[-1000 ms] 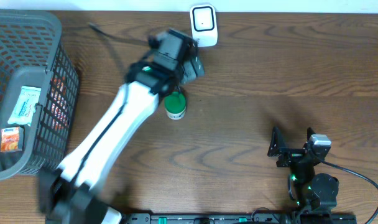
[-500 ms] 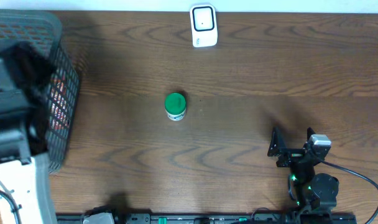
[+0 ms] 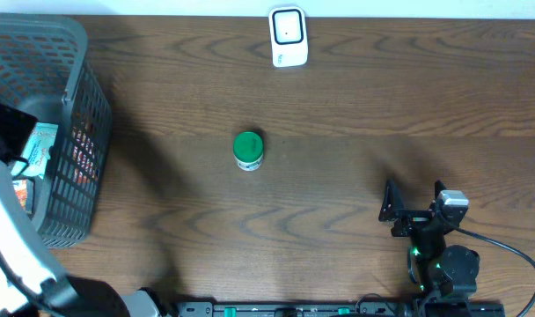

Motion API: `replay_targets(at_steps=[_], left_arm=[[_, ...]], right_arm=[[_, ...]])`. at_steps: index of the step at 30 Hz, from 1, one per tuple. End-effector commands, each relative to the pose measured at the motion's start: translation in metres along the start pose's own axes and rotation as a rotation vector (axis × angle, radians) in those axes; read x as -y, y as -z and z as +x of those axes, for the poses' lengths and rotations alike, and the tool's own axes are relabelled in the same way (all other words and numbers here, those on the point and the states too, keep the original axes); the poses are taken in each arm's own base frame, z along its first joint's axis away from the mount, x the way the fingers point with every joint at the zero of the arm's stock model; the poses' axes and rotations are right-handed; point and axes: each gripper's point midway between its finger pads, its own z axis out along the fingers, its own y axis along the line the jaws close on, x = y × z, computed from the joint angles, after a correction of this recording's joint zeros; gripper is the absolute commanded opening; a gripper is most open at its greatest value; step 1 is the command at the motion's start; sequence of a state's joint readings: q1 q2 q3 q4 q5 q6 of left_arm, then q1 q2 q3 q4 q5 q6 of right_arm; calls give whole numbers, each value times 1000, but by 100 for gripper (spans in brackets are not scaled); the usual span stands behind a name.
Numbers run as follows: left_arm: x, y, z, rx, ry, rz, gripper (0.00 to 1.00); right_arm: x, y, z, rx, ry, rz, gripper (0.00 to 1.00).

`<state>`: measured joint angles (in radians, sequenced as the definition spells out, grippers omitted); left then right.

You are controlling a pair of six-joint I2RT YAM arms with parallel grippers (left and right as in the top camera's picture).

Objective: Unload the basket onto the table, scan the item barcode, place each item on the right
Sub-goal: 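Move the left gripper back over the grey basket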

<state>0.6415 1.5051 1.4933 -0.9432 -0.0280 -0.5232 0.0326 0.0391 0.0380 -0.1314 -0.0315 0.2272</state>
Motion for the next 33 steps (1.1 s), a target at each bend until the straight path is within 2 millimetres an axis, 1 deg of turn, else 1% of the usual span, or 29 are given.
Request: replay_targets(at_steps=[1, 2, 5, 13, 21, 27, 30, 33], left_arm=[[-6, -39, 23, -95, 124, -22, 98], [-8, -51, 27, -100, 140, -27, 98], [-11, -73, 34, -83, 199, -18, 98], [-21, -118, 55, -44, 420, 6, 98], [-31, -144, 67, -60, 445, -21, 98], [-42, -169, 80, -107, 457, -77, 98], [-47, -173, 80, -116, 460, -84, 98], [-46, -168, 72, -104, 424, -63, 98]], right_arm=[[-2, 0, 3, -8, -2, -11, 99], [-2, 0, 3, -7, -2, -11, 99], [-2, 0, 3, -7, -2, -11, 99], [-2, 0, 3, -7, -2, -11, 99], [-2, 0, 3, -7, -2, -11, 99], [-2, 0, 3, -7, -2, -11, 99], [-2, 0, 3, -7, -2, -11, 99], [-2, 0, 3, -8, -2, -11, 99]])
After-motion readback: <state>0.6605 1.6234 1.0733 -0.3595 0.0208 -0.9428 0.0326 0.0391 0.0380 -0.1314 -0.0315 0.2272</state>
